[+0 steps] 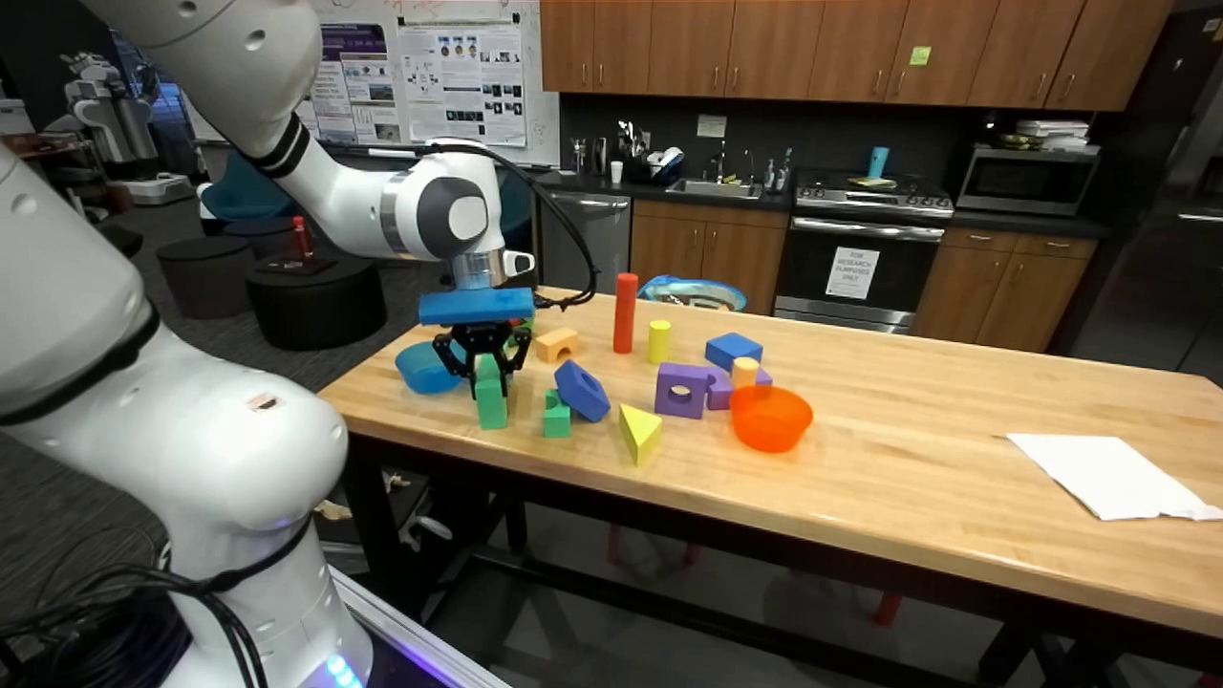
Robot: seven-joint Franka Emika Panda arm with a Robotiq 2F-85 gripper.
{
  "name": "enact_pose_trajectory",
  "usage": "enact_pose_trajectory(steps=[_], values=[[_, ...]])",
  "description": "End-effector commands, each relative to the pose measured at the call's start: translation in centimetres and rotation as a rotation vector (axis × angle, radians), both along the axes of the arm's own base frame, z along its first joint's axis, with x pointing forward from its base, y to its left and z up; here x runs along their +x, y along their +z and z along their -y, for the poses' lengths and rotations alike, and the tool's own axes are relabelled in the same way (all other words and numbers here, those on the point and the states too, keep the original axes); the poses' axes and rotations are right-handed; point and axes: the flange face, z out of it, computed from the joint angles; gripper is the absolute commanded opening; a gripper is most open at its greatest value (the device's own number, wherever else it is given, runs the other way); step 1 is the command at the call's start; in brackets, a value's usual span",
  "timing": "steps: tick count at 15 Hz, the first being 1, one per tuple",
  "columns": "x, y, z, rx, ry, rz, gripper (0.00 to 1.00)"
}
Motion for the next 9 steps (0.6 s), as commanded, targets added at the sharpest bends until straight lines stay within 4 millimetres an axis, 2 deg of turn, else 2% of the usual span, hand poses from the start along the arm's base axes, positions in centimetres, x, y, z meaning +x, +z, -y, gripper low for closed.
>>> enact_pose_trajectory(steps=[1,6,7,8,9], values=[[-0.1,-0.6,-1.9,0.007,0.011,-0.008,0.16],[-0.3,-0.7,-3.5,0.001,0.039,-0.009,0.16],[-0.3,-0.7,-3.6,-0.001,0.039,-0.009,0.33],[-0.3,-0.7,-3.7,-0.003,0.043,-0.009,0.66],[-0.3,-0.7,-3.7,-0.004,0.042,-0.007,0.67]])
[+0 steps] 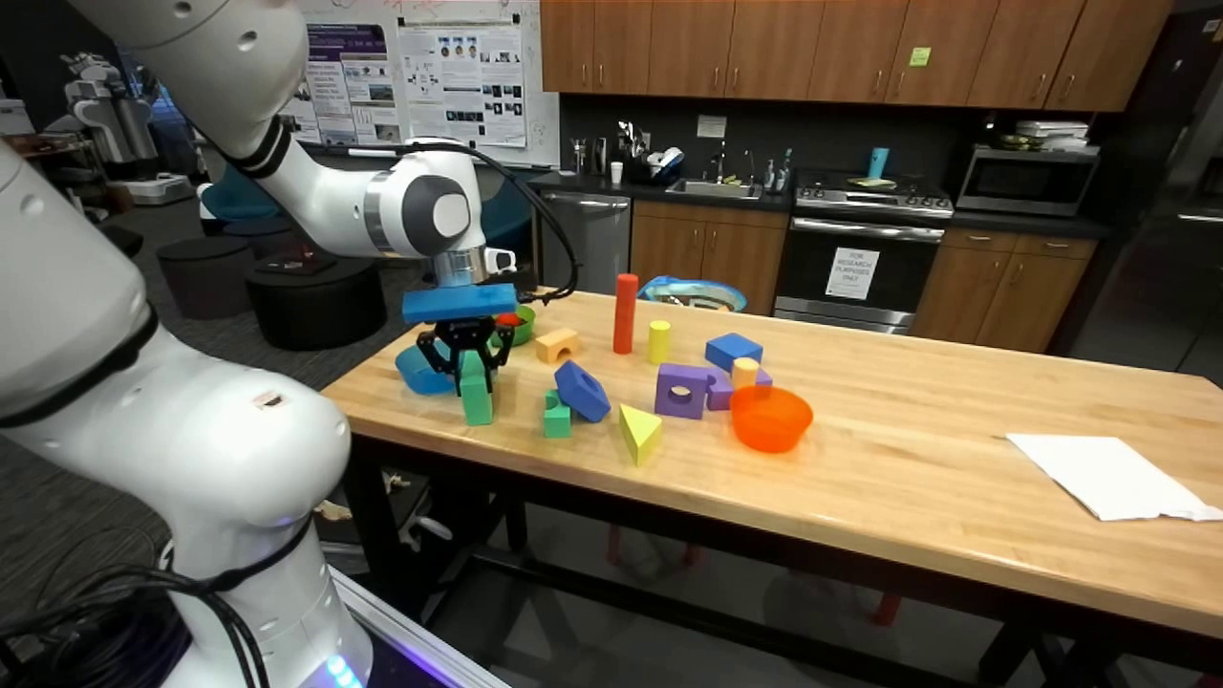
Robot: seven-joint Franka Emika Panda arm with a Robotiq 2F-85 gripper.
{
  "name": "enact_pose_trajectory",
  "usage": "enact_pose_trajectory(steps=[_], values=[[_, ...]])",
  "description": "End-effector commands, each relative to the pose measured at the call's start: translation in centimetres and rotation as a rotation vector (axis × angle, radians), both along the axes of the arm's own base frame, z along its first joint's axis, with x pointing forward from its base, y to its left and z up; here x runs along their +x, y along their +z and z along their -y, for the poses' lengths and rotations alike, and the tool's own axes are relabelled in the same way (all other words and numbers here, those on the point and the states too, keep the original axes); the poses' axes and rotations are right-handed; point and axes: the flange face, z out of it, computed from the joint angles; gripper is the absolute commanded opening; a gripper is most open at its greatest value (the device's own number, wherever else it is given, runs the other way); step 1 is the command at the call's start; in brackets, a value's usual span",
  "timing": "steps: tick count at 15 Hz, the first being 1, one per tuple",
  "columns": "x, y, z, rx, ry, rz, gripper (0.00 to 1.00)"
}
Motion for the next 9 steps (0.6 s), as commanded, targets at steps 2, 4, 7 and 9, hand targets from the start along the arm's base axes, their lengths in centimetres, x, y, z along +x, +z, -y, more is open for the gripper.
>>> enact_pose_trajectory(steps=[2,4,7,9], values=[[-0.09,-0.84,-1.14,0.001,0.002,-0.014,0.77],[-0.15,-1.0,-1.34,-0.001,0.005,-0.019,0.9],[-0.18,-0.89,-1.73,-0.007,0.012,-0.011,1.0],[-0.17,-0.7,-1.99,-0.011,0.017,-0.001,1.0]])
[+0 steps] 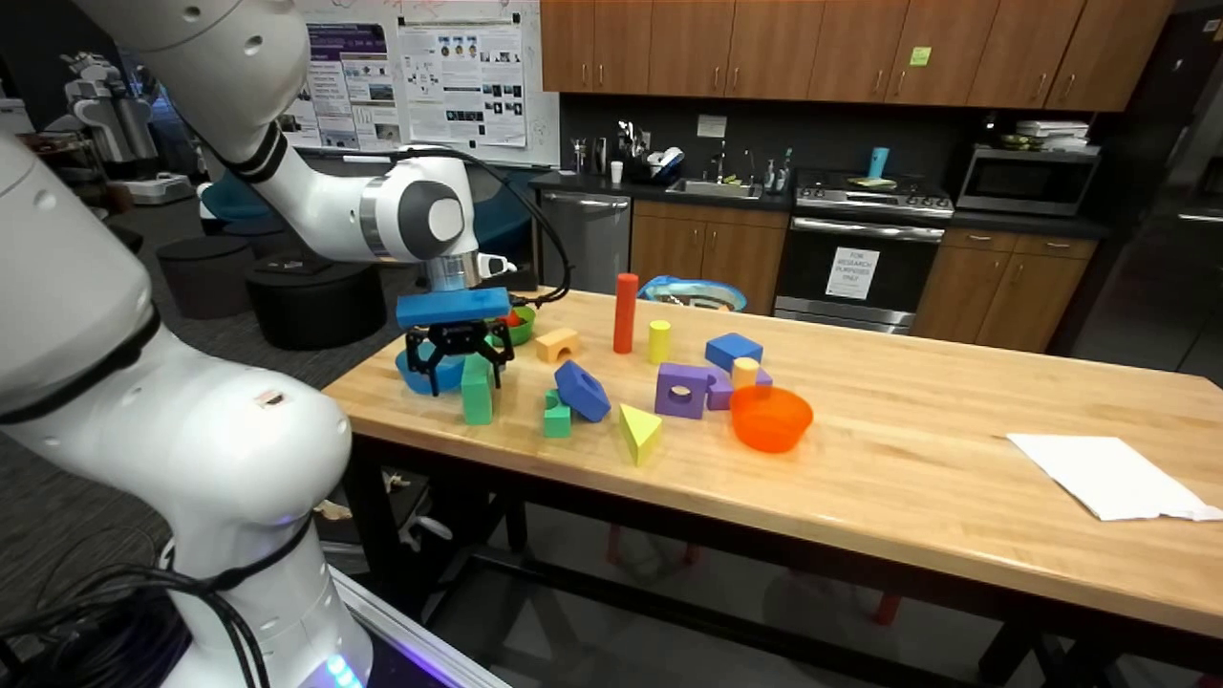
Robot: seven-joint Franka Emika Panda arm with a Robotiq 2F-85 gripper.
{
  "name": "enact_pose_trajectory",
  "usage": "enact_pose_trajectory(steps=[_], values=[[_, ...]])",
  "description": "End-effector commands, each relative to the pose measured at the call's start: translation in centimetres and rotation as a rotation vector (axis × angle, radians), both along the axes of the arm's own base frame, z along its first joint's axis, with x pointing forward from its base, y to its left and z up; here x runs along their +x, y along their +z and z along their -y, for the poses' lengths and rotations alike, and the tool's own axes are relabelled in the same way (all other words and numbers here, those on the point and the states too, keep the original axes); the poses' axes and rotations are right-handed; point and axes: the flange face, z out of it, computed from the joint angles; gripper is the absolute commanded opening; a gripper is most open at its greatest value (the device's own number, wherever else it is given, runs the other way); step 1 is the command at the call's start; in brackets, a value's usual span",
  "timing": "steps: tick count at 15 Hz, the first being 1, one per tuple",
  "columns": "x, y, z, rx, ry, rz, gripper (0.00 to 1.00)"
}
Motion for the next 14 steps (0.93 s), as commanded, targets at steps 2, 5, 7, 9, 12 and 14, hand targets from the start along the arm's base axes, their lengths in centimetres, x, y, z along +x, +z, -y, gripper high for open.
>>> enact_pose_trajectory(steps=[2,5,7,9,12,14], values=[[0.1,0.6,-0.9,0.003,-0.005,0.032,1.0],[-0.1,1.8,-0.3,0.023,-0.03,0.064,1.0],[-0.1,3.0,0.2,0.035,-0.048,0.1,1.0],[0.1,4.3,1.0,0.044,-0.069,0.135,1.0],[0.7,6.2,3.5,0.074,-0.133,0.161,1.0],[1.1,7.2,5.8,0.097,-0.192,0.182,1.0]])
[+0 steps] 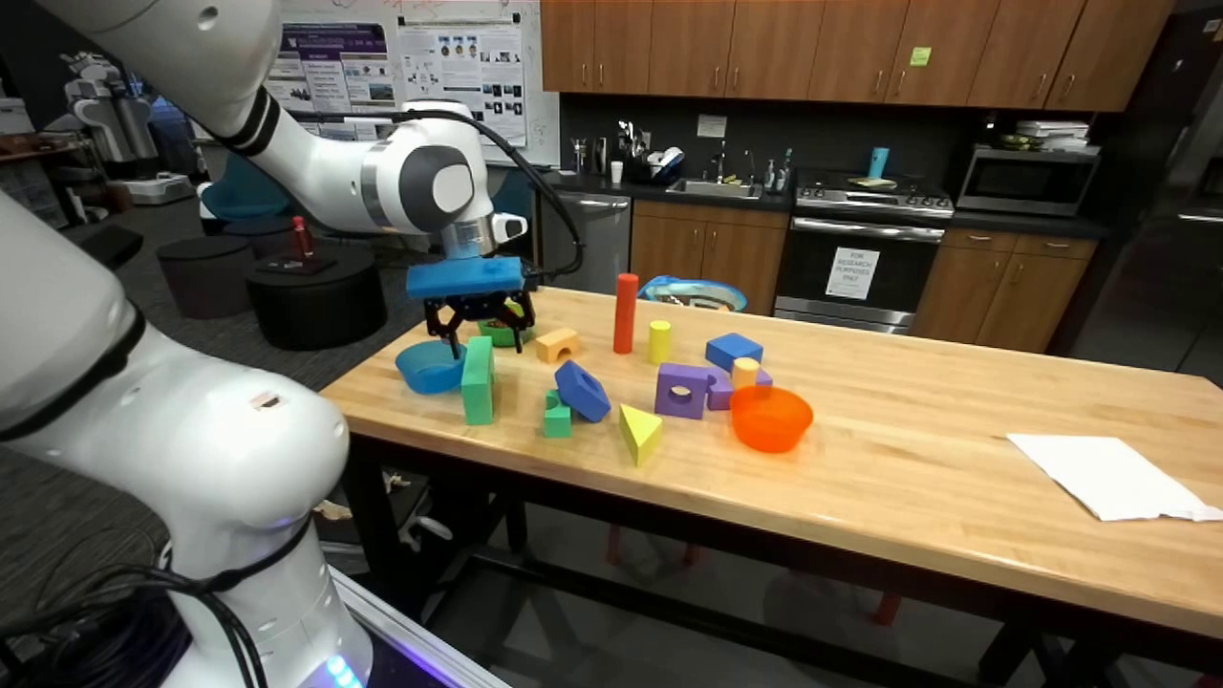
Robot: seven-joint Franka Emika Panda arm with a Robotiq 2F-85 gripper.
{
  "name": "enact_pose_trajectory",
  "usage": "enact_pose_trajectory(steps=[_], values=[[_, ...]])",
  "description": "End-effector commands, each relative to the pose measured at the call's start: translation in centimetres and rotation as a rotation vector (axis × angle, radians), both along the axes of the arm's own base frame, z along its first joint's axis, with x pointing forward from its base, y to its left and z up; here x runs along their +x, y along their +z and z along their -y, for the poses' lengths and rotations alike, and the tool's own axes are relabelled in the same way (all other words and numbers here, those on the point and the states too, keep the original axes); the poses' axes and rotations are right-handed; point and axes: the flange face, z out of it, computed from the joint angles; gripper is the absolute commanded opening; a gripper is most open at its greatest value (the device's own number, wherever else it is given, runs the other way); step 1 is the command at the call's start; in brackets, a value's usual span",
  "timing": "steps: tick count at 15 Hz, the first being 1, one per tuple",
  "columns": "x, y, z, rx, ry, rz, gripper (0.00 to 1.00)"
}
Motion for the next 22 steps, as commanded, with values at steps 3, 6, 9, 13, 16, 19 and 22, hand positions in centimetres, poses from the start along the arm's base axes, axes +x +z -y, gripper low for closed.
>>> enact_pose_trajectory(steps=[3,6,9,13,16,19,22], values=[[0.9,2.2,6.6,0.083,-0.172,0.023,1.0],[1.4,1.8,9.5,0.109,-0.254,0.017,1.0],[1.5,1.4,11.5,0.136,-0.31,-0.01,1.0],[1.4,0.7,12.8,0.167,-0.349,-0.05,1.0],[1.7,0.2,13.5,0.174,-0.371,-0.065,1.0],[1.9,-0.5,13.8,0.169,-0.377,-0.07,1.0],[2.0,-1.5,13.7,0.155,-0.373,-0.088,1.0]])
